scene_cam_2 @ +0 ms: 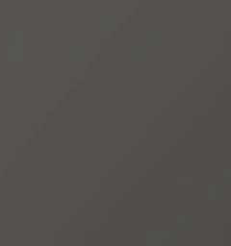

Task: Pick the egg and butter from the fridge and place them by the bowl for mixing.

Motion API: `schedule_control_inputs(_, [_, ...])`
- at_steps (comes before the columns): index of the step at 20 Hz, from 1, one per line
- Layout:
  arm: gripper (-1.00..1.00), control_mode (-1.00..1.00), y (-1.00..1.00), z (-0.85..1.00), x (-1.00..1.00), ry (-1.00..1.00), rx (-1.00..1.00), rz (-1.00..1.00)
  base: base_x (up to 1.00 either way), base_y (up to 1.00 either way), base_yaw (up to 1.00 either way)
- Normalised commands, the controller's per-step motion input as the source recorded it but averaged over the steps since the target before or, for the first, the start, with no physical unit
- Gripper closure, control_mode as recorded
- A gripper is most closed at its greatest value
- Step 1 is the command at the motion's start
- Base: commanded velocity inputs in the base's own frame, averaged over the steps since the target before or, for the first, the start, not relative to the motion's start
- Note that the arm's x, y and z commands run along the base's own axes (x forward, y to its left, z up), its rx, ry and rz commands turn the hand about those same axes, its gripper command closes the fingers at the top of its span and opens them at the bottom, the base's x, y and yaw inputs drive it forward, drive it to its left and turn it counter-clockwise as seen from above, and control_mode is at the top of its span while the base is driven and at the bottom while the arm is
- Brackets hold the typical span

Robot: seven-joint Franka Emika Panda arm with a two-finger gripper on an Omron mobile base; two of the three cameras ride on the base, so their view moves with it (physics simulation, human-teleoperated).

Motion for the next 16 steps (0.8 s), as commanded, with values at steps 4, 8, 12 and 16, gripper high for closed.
schedule_control_inputs(4, [-1.0, 1.0, 0.0, 0.0, 0.0, 0.0, 0.0, 0.0, 1.0, -0.91, -0.04])
schedule_control_inputs(8, [-1.0, 1.0, 0.0, 0.0, 0.0, 0.0, 0.0, 0.0, 1.0, -0.97, 0.0])
schedule_control_inputs(12, [-1.0, 1.0, 0.0, 0.0, 0.0, 0.0, 0.0, 0.0, 1.0, -1.0, 0.0])
schedule_control_inputs(16, [-1.0, 1.0, 0.0, 0.0, 0.0, 0.0, 0.0, 0.0, 1.0, -1.0, 0.0])
